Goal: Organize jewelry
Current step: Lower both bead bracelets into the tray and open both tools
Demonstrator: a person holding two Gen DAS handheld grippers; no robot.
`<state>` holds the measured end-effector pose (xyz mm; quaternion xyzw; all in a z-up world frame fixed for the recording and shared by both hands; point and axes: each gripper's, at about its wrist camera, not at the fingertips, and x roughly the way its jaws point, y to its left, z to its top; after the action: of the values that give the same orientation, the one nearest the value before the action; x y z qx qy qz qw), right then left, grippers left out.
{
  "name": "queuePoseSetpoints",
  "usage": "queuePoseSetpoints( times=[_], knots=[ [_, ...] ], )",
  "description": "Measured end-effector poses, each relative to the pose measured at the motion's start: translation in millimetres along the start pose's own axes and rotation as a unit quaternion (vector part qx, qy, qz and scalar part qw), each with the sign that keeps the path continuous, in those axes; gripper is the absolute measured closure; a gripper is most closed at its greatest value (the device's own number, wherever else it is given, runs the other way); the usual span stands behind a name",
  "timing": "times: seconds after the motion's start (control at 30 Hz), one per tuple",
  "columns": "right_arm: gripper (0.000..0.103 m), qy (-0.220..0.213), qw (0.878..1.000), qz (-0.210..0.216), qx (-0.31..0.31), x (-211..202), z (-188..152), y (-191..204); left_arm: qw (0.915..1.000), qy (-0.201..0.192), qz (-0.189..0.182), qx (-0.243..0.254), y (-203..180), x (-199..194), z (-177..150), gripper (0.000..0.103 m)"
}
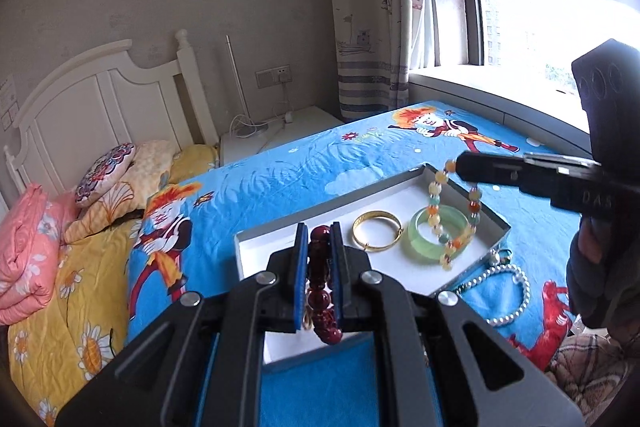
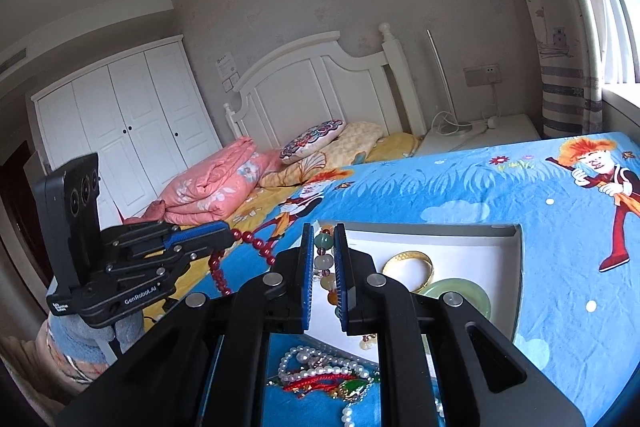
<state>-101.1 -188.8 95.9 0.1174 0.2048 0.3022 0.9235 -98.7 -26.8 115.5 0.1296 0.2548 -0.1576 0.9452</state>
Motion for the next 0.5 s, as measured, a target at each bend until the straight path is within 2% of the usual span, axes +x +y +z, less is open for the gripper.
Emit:
queuePoseSetpoints(
  times=[0.27, 0.5],
  knots=[
    [0.091, 0.021, 0.999, -0.03, -0.004, 21.0, -7.9, -9.9, 0.9996, 0.019, -0.019, 0.012, -11.8, 47.8, 19.7, 0.093],
    [0.091, 0.023, 0.998, -0.053, -0.027, 28.9, -11.3, -7.4, 0.9988, 0.032, -0.027, 0.027, -19.4, 77.3, 23.6, 0.093]
  ],
)
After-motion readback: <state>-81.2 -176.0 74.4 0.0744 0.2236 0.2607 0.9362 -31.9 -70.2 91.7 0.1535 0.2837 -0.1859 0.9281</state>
